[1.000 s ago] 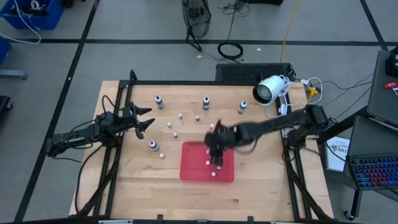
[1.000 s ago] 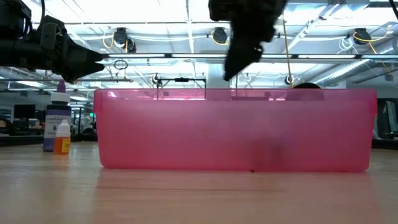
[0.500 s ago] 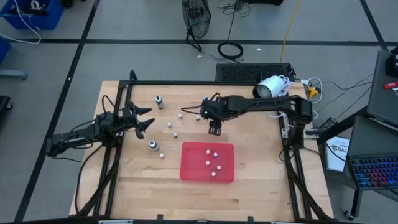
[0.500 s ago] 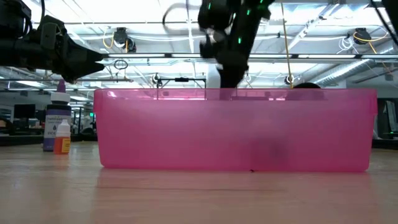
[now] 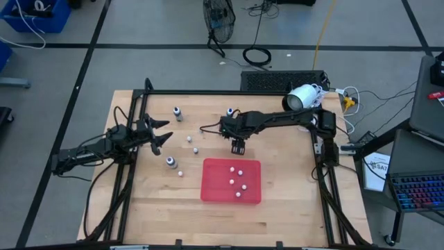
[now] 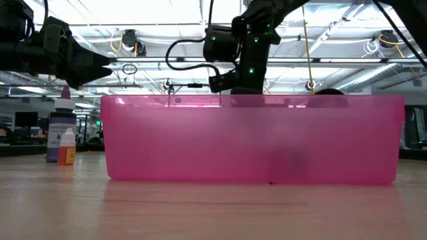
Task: Pick & Place food coloring
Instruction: Put the small orange food coloring bottle into the red bin
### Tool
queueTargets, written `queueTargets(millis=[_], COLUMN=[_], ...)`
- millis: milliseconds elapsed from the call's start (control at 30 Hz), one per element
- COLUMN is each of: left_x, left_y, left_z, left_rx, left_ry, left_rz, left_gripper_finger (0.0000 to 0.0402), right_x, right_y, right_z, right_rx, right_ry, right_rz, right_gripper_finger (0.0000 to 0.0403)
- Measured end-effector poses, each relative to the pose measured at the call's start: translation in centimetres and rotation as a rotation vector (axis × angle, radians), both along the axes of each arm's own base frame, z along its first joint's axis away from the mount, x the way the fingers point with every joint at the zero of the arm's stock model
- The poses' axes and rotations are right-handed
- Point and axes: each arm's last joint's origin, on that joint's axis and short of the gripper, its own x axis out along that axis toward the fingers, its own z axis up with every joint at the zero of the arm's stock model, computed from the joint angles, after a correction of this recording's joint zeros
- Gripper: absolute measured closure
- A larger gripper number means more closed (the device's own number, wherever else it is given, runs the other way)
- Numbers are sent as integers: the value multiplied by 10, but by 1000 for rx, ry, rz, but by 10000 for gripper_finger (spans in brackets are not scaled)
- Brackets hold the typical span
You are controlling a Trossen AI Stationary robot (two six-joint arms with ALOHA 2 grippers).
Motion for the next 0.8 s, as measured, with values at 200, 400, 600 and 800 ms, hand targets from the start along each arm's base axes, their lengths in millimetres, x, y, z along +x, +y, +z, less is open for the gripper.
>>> queueTargets(millis=[200, 400, 600, 800], left_x=[0, 0, 0, 0], left_y=[0, 0, 0, 0], left_z=[0, 0, 0, 0], left_rx=[0, 0, 0, 0], left_ry=[0, 0, 0, 0], left_rz=[0, 0, 0, 0], left_gripper_finger=[133, 133, 133, 133], right_x=[2, 0, 0, 0], right_y=[-1, -8, -8, -2], right_z=[-4, -4, -4, -4], right_rx=[-7, -7, -7, -10], right_ry=[5, 4, 10, 23], right_rz=[12, -9, -3, 37], right_gripper_finger=[181, 185, 186, 186])
